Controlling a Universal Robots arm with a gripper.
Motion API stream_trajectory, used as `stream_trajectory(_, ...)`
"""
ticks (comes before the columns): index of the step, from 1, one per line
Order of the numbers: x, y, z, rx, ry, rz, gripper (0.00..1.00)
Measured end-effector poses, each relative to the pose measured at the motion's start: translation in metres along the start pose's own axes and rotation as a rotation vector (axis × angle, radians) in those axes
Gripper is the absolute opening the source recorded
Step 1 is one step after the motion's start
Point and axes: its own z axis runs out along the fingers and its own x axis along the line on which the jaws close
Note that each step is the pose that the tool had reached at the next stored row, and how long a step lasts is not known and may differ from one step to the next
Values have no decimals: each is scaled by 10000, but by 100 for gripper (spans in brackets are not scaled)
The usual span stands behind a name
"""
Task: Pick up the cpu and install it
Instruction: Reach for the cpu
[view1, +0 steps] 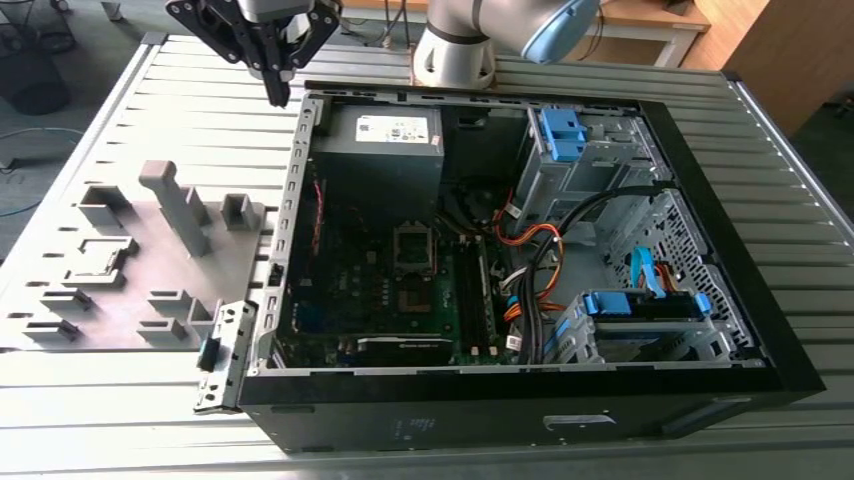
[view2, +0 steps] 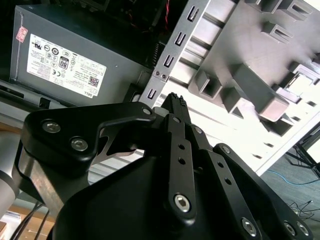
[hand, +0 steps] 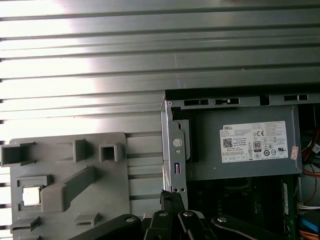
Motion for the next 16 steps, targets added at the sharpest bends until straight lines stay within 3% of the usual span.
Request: stream_trajectory(16, 68, -5, 4, 0, 0, 0, 11)
